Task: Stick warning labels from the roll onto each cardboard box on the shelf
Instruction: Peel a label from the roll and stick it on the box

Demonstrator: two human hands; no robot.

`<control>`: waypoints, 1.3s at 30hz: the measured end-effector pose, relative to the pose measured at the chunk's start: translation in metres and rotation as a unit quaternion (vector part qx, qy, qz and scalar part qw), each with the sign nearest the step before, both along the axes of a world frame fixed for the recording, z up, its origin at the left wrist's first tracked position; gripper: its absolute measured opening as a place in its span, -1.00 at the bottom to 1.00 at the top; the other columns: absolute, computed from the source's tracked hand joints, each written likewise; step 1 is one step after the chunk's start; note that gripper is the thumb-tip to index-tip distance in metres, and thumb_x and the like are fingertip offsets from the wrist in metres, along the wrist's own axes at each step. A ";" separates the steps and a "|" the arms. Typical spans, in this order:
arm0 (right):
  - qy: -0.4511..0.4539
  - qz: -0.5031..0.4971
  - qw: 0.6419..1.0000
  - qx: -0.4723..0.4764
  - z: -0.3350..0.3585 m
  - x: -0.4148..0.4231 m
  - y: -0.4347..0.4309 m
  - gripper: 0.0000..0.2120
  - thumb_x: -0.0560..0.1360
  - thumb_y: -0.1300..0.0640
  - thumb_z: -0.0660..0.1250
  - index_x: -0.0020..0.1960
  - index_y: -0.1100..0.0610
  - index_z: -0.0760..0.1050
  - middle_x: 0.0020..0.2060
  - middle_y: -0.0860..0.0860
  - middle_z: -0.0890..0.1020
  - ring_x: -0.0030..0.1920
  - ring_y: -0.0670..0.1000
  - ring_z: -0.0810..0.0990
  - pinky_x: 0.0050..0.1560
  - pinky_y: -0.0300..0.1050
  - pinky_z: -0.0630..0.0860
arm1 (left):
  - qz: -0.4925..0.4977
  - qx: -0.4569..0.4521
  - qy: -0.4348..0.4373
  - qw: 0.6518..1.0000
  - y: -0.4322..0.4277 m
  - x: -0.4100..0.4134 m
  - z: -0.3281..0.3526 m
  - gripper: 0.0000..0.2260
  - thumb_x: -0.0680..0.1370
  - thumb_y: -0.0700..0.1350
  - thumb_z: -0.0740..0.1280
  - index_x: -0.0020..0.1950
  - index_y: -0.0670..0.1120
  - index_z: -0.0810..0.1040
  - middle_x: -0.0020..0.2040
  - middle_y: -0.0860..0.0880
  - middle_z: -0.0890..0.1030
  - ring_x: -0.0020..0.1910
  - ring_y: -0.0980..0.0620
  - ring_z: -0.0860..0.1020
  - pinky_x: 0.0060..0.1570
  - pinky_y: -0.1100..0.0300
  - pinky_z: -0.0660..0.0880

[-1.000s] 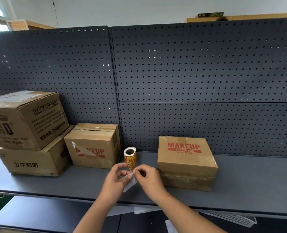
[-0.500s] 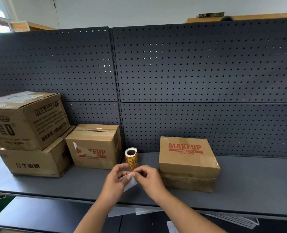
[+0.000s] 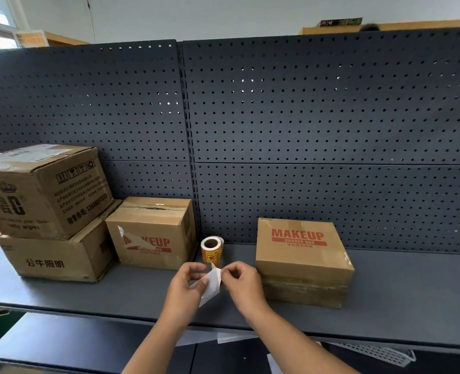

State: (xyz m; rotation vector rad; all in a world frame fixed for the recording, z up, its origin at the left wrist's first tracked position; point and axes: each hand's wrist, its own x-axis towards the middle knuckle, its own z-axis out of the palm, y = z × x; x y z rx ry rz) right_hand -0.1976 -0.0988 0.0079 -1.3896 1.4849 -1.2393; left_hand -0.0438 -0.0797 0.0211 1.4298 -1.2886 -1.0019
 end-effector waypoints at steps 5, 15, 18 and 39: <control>0.023 -0.038 0.999 -0.001 0.001 0.000 0.005 -0.86 0.55 0.14 0.40 -0.18 0.00 0.65 -0.28 -0.04 0.71 -0.22 -0.02 0.70 -0.10 0.11 0.69 | 0.053 0.017 -0.009 0.998 0.002 0.006 0.000 -0.82 0.60 -0.31 0.40 0.05 -0.02 0.63 0.02 -0.03 0.65 0.02 0.02 0.60 -0.14 0.20 0.47; 0.149 -0.082 0.982 -0.084 0.051 -0.014 0.023 -0.87 0.55 0.05 0.34 -0.18 -0.03 0.57 -0.33 -0.07 0.66 -0.37 -0.08 0.65 -0.29 0.05 0.62 | 0.094 0.063 0.003 0.994 -0.005 0.003 0.003 -0.79 0.61 -0.32 0.35 0.01 -0.02 0.66 -0.02 -0.04 0.67 0.01 -0.05 0.62 -0.17 0.16 0.50; 0.142 -0.067 0.980 -0.126 0.068 -0.025 0.030 -0.86 0.57 0.07 0.35 -0.17 -0.06 0.55 -0.35 -0.09 0.65 -0.43 -0.08 0.64 -0.32 0.02 0.61 | 0.076 0.062 -0.034 0.995 -0.004 0.002 0.007 -0.79 0.60 -0.30 0.35 0.01 0.01 0.64 0.04 -0.02 0.66 0.02 0.00 0.61 -0.15 0.19 0.49; 0.304 -0.029 0.888 -0.344 0.100 -0.061 0.057 -0.89 0.65 0.01 0.30 0.09 -0.02 0.58 0.06 -0.20 0.55 -0.05 -0.11 0.61 -0.20 -0.06 0.60 | -0.041 0.013 0.367 0.929 0.037 -0.087 0.107 -0.77 0.64 -0.12 0.39 0.19 -0.25 0.55 -0.01 -0.27 0.67 -0.04 -0.14 0.67 -0.14 0.11 0.63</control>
